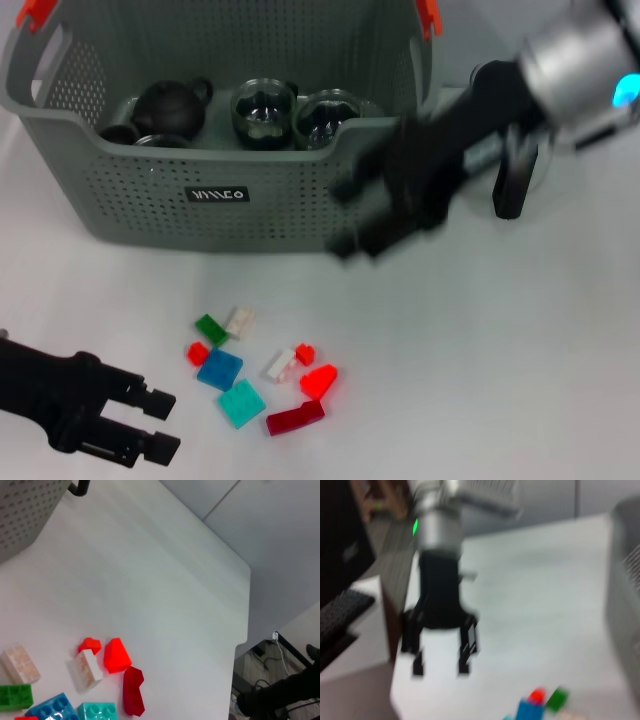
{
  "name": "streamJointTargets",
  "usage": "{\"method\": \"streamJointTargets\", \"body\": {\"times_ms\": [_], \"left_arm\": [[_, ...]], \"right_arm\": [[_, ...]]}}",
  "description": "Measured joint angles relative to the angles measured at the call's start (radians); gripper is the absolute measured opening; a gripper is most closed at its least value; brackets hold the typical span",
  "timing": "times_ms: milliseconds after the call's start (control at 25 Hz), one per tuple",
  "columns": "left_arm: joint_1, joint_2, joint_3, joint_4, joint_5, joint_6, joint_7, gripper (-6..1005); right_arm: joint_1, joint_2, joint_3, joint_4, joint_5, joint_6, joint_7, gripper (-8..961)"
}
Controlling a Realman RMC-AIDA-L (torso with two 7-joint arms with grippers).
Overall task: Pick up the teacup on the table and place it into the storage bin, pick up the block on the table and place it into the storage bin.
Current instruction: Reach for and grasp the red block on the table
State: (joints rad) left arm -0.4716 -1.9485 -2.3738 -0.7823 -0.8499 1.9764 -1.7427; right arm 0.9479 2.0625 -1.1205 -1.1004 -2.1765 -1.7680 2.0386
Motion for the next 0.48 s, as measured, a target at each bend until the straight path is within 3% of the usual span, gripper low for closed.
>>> {"method": "streamJointTargets", "body": {"times_ms": [80, 480], "left_arm": [[0.0, -0.002, 0.0, 0.0, 0.011, 0.002, 0.0, 677], [-0.014, -0.006, -0.003, 0.025, 0.027, -0.005, 0.001, 676]], "right_arm": [[-0.029, 0.03, -0.084, 0.008, -0.051, 0.001, -0.031, 675], [-0.034, 0.043, -0.374, 0.088, -0.028, 0.126, -0.08, 673]]}}
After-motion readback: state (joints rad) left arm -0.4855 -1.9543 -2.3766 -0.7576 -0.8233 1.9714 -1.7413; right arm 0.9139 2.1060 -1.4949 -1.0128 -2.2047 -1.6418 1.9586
